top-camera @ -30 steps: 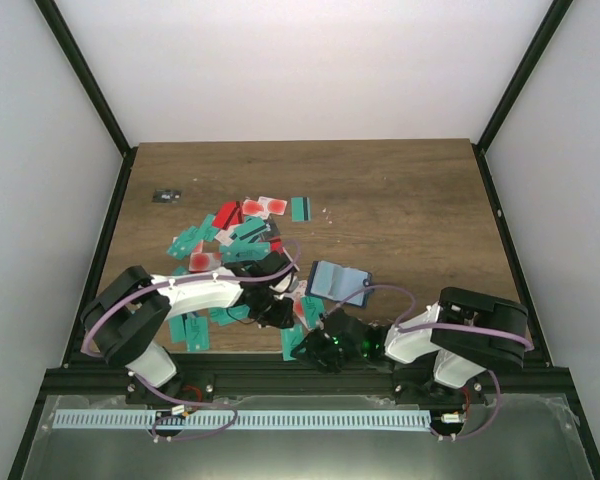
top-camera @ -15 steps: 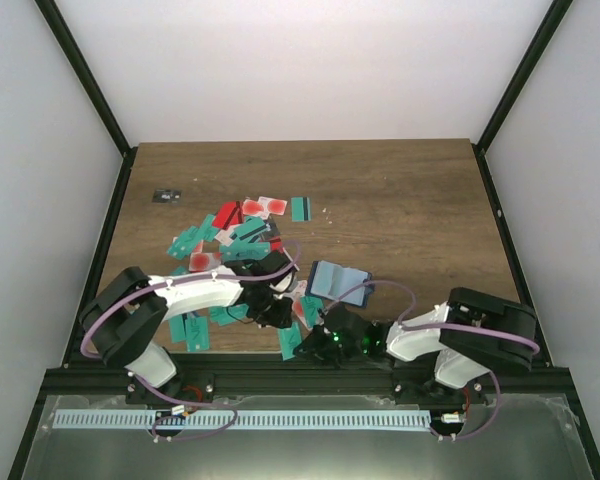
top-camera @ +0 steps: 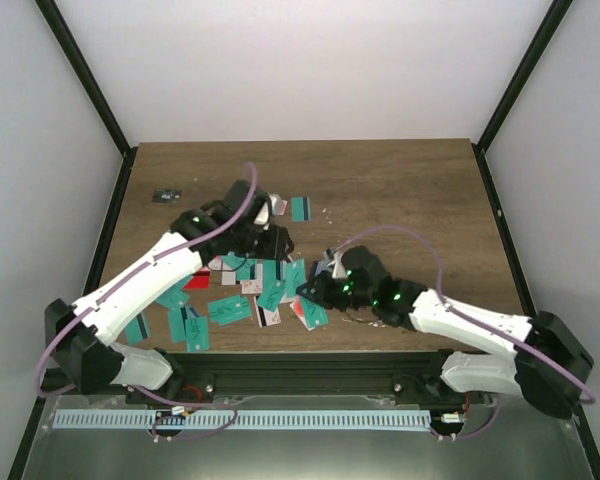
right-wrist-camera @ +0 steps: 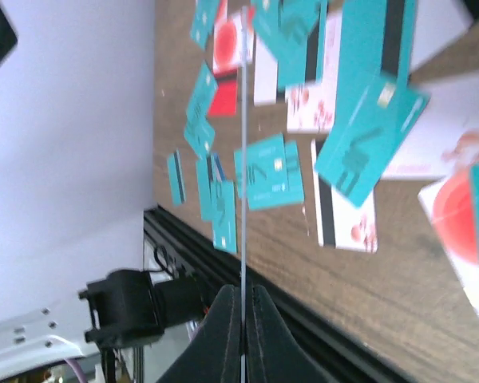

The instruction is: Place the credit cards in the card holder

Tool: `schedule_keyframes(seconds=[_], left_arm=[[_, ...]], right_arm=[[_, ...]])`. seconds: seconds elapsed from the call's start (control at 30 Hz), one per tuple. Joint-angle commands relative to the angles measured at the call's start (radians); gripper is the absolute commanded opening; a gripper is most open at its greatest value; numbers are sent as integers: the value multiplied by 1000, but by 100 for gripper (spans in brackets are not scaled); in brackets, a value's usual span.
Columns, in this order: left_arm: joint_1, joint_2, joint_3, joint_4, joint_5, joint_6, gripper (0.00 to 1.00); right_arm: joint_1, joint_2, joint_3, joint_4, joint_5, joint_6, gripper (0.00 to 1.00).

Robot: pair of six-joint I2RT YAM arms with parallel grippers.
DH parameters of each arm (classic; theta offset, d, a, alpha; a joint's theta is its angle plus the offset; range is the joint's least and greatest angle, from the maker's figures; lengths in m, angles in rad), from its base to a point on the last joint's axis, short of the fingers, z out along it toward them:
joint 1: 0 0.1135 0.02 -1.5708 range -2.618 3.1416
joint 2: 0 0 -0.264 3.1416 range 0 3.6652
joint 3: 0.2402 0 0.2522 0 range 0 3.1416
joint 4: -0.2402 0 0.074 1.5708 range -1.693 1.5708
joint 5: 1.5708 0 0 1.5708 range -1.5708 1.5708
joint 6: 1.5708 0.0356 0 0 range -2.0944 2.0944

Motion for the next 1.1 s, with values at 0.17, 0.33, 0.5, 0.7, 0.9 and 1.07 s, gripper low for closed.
schedule_keyframes(seconds=[0.17, 0.33, 0.5, 0.7, 0.9, 1.07], left_arm=[[85, -79, 115, -49, 71, 29, 68], [85, -155, 29, 120, 205, -71, 69], [82, -264, -116, 296, 252, -194, 68], [71, -336, -231, 437, 276, -285, 67], [45, -358, -297, 545, 303, -329, 65], [28, -371, -345, 648, 313, -373, 63]], right_arm=[[-360, -107, 163, -255, -246, -240, 1], [-462, -122, 192, -216, -397, -267, 1], [-496, -158, 160, -126, -496, -242, 1], [-498, -170, 112, 4, -572, -200, 1], [-498, -160, 105, 113, -631, -178, 1], [-498, -160, 88, 183, -662, -157, 1]])
